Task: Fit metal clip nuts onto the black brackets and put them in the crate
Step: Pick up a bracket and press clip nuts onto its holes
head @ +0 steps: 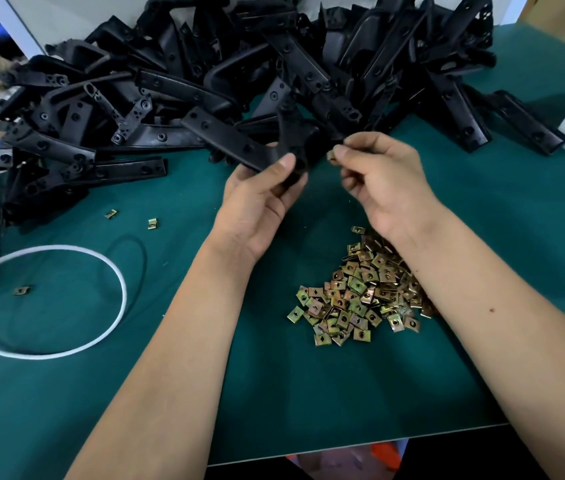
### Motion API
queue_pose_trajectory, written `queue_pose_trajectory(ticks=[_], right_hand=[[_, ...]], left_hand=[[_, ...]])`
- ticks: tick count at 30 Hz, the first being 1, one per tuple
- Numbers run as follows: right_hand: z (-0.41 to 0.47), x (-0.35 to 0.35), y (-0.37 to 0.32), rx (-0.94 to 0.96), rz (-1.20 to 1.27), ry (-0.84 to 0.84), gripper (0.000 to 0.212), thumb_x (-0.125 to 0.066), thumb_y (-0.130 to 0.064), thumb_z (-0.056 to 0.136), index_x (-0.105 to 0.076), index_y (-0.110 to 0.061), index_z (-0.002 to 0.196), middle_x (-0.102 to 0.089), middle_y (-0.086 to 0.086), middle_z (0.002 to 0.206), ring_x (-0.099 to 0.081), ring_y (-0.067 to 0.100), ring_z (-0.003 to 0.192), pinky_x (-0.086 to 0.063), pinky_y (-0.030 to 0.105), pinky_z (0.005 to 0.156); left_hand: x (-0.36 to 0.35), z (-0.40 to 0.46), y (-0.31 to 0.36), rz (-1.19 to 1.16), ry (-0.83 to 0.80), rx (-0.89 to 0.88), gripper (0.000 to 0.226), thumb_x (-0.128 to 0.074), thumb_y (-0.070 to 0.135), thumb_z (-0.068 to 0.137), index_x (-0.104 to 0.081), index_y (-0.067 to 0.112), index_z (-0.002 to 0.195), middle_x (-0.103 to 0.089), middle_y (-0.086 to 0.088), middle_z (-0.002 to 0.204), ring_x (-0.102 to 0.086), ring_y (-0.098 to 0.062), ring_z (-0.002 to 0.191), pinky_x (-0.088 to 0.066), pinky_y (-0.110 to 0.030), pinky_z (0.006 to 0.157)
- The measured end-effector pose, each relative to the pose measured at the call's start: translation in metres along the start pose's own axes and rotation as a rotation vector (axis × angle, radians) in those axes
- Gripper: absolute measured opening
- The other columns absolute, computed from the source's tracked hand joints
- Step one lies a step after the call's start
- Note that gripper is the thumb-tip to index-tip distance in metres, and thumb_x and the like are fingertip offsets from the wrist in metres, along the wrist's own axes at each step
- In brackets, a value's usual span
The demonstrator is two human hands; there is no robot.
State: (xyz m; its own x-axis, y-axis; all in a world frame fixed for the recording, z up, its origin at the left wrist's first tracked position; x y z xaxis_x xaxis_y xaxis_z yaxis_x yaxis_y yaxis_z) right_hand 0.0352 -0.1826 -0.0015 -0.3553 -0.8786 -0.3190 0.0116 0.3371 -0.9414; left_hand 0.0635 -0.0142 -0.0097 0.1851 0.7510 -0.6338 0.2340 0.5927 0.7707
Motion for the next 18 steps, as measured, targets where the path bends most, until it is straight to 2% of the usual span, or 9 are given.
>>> queue_pose_trajectory(ticks=[2, 5, 7, 9, 11, 12, 14, 16, 18], right_hand=[[0.004, 0.011, -0.003, -0.019, 0.021, 0.070, 0.015, -0.074, 0.003, 0.088, -0.068, -0.011, 0.091, -0.076, 0.008, 0.080, -0.060, 0.011, 0.063, -0.048, 0.022, 0.058], [0.001, 0.006, -0.004, 0.076, -0.213, 0.035, 0.011, -0.076, 0.001, 0.087, -0.073, -0.008, 0.091, -0.078, 0.010, 0.084, -0.066, 0.014, 0.068, -0.052, 0.024, 0.062], [-0.010, -0.019, 0.002, 0.094, -0.289, -0.200, 0.014, -0.073, 0.005, 0.089, -0.075, -0.006, 0.097, -0.078, 0.015, 0.094, -0.075, 0.021, 0.083, -0.059, 0.026, 0.074], [-0.022, -0.041, 0.010, 0.039, -0.263, -0.481, 0.022, -0.064, 0.009, 0.094, -0.073, -0.002, 0.111, -0.073, 0.025, 0.115, -0.072, 0.030, 0.111, -0.060, 0.035, 0.094], [-0.025, -0.044, 0.006, 0.033, -0.228, -0.606, 0.026, -0.059, 0.011, 0.097, -0.070, -0.001, 0.117, -0.069, 0.026, 0.125, -0.066, 0.034, 0.122, -0.055, 0.041, 0.104], [-0.023, -0.040, 0.002, 0.040, -0.207, -0.616, 0.026, -0.058, 0.010, 0.097, -0.069, -0.001, 0.117, -0.070, 0.023, 0.124, -0.068, 0.033, 0.120, -0.056, 0.040, 0.102], [-0.015, -0.024, -0.010, 0.066, -0.269, -0.564, 0.020, -0.059, 0.004, 0.099, -0.070, -0.001, 0.115, -0.076, 0.017, 0.111, -0.075, 0.030, 0.102, -0.063, 0.036, 0.084], [-0.006, -0.006, -0.021, 0.192, -0.585, -0.473, 0.009, -0.067, -0.007, 0.098, -0.074, -0.008, 0.104, -0.079, 0.008, 0.092, -0.074, 0.022, 0.079, -0.060, 0.032, 0.067], [0.004, 0.008, -0.029, 0.345, -1.008, -0.447, 0.003, -0.077, -0.021, 0.091, -0.078, -0.020, 0.089, -0.077, -0.005, 0.078, -0.069, 0.008, 0.070, -0.057, 0.029, 0.070]], left_hand=[[0.006, 0.001, 0.009, -0.103, 0.025, -0.031, 0.014, -0.062, -0.004, 0.092, -0.061, 0.006, 0.102, -0.074, -0.008, 0.094, -0.073, -0.017, 0.086, -0.061, -0.029, 0.079], [0.008, -0.002, 0.019, -0.208, 0.021, -0.076, 0.009, -0.063, -0.003, 0.090, -0.061, 0.004, 0.096, -0.073, -0.008, 0.088, -0.072, -0.016, 0.083, -0.061, -0.029, 0.080], [0.004, -0.006, 0.025, -0.274, -0.015, -0.095, 0.015, -0.067, 0.000, 0.082, -0.060, 0.001, 0.096, -0.073, -0.009, 0.087, -0.073, -0.017, 0.083, -0.061, -0.029, 0.080], [0.002, -0.009, 0.032, -0.334, -0.057, -0.118, 0.019, -0.069, 0.000, 0.084, -0.059, -0.001, 0.100, -0.071, -0.011, 0.093, -0.072, -0.019, 0.086, -0.061, -0.030, 0.080], [0.003, -0.012, 0.042, -0.392, -0.095, -0.155, 0.014, -0.063, -0.001, 0.091, -0.058, -0.002, 0.104, -0.070, -0.014, 0.097, -0.071, -0.022, 0.089, -0.061, -0.031, 0.079], [0.004, -0.013, 0.047, -0.422, -0.104, -0.175, 0.010, -0.059, 0.000, 0.094, -0.058, -0.002, 0.103, -0.071, -0.015, 0.097, -0.071, -0.023, 0.088, -0.061, -0.032, 0.079], [0.008, -0.015, 0.053, -0.474, -0.093, -0.195, 0.006, -0.058, 0.000, 0.095, -0.058, -0.002, 0.101, -0.072, -0.017, 0.094, -0.072, -0.025, 0.085, -0.062, -0.033, 0.080], [0.011, -0.014, 0.051, -0.478, -0.058, -0.182, 0.004, -0.060, -0.002, 0.095, -0.058, -0.001, 0.099, -0.070, -0.017, 0.094, -0.072, -0.025, 0.083, -0.062, -0.034, 0.080], [0.012, -0.012, 0.043, -0.440, -0.030, -0.144, 0.010, -0.062, -0.003, 0.092, -0.058, 0.000, 0.101, -0.069, -0.015, 0.096, -0.072, -0.023, 0.082, -0.062, -0.033, 0.080]])
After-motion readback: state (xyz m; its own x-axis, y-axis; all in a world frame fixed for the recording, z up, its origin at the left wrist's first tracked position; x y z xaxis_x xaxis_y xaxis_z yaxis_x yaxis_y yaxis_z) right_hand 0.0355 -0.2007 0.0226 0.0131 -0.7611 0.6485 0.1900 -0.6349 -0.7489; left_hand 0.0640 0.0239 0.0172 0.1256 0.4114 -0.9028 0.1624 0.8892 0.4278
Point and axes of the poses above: each hand's wrist, its own z-axis towards the middle knuckle, its own x-axis out of the back of the hand, y = z × x, the point moved 5 cm from there along z, towards the middle knuckle
